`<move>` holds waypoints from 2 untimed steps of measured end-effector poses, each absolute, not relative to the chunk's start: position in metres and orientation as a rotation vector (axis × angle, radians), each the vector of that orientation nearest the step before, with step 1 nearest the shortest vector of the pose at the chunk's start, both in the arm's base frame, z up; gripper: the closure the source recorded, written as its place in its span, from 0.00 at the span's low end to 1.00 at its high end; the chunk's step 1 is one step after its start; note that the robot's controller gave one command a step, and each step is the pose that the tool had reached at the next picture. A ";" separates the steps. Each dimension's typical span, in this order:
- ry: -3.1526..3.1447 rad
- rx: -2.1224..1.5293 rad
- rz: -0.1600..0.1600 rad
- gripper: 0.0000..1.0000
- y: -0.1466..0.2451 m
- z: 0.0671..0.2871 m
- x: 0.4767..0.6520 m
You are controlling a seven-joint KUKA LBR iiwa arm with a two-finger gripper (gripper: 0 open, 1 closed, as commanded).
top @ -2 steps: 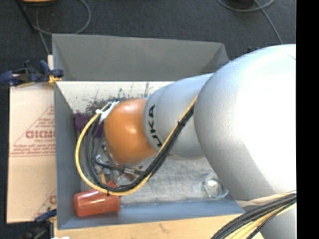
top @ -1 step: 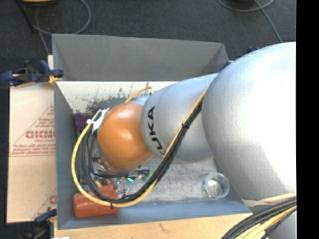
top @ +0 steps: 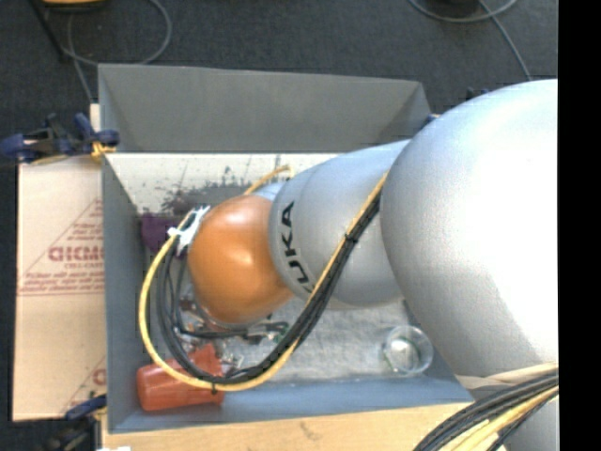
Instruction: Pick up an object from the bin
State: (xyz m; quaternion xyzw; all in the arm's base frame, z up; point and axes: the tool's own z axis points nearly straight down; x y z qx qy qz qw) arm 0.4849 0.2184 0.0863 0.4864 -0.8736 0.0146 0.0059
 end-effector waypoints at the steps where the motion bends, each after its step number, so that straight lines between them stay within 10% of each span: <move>1: -2.735 1.521 0.046 1.00 0.218 0.086 0.485; 2: -2.720 1.610 0.006 1.00 0.207 0.083 0.485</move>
Offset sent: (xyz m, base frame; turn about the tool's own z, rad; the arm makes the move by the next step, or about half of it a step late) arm -0.0052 -0.0416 -0.0163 -0.1094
